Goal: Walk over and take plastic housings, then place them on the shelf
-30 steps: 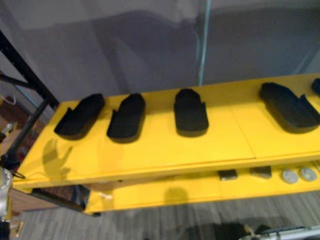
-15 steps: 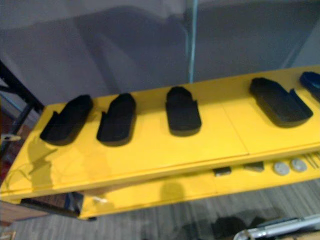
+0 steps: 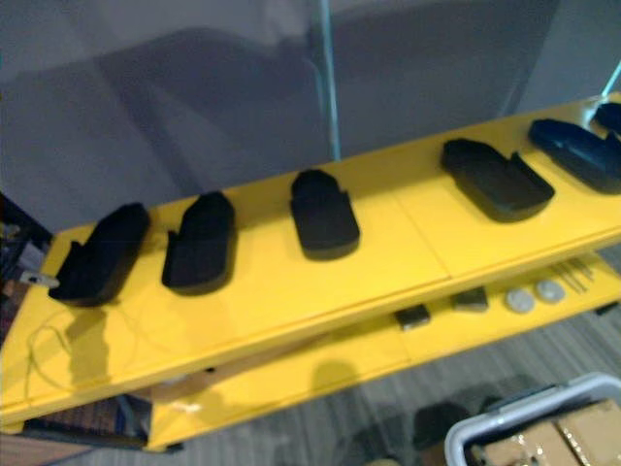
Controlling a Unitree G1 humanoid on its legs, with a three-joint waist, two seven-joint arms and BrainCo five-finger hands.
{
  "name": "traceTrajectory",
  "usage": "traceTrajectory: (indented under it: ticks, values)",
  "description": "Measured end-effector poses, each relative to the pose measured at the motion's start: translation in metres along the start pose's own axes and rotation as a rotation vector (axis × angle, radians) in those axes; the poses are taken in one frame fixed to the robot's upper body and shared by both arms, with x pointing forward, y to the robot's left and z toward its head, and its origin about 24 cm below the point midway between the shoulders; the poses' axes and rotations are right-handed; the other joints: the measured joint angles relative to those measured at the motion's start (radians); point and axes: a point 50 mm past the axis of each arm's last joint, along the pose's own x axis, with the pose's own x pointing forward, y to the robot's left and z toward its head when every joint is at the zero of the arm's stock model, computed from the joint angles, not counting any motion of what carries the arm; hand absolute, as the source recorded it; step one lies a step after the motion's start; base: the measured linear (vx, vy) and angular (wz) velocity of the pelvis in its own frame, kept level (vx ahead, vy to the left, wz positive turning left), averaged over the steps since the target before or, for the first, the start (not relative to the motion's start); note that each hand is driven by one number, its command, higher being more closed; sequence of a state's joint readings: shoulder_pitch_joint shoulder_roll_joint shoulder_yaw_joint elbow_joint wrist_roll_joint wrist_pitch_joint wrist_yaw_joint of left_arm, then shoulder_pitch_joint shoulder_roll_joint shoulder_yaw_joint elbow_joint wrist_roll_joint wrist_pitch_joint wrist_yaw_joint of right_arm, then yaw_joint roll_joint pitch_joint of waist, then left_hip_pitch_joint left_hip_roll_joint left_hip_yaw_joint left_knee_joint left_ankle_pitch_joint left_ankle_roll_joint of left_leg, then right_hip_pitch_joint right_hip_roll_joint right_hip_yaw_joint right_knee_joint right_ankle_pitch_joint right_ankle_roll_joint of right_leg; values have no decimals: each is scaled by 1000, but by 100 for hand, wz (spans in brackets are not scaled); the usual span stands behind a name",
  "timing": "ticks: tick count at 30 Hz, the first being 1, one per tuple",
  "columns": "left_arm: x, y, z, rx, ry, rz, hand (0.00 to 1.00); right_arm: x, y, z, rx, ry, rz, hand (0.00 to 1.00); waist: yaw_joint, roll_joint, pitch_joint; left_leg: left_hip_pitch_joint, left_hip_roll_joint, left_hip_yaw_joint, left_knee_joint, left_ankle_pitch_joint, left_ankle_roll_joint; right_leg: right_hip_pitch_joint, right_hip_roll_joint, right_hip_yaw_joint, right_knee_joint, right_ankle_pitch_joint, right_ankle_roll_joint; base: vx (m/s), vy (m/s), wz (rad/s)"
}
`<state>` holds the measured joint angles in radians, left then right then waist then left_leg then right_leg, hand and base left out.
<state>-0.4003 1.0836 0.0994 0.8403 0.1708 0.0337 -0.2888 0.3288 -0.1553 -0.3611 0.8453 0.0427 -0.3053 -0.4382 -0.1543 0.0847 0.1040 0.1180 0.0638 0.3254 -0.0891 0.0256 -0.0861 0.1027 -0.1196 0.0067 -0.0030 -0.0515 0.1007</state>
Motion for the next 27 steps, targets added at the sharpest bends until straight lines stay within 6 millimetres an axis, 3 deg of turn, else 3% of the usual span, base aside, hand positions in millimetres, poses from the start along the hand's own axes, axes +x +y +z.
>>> traceTrajectory:
  ticks: [8, 13, 23, 27]
  values:
    - [-4, 4, -26, -16, 118, -1, 0, 1, 1, 2, -13, -11, 6, 0, -1, -11, 22, -2, -1, 0, 0, -1, 1, 0, 0, 0, -5, 1, 0, -10, -3, 0]
    - [-4, 3, -28, -24, 128, -3, 0, 3, 4, 5, -9, -15, 10, 0, -3, -17, 30, -9, -1, -6, 0, -1, 1, 0, 0, -5, -8, 1, -1, 16, -2, 3]
    - [-4, -45, -46, -28, 176, -121, 0, 8, 3, 13, -18, -38, 18, 0, -20, -23, 42, -13, -1, -1, 0, -2, 2, -7, 0, -2, -7, 1, -1, -1, 1, -1]
    - [-6, -51, -51, -18, 187, -137, 0, 10, 1, 16, -24, -55, 27, 0, -23, -19, 47, -13, -1, 8, 1, -3, 2, -14, 0, 6, -5, 1, 0, 0, 4, -6]
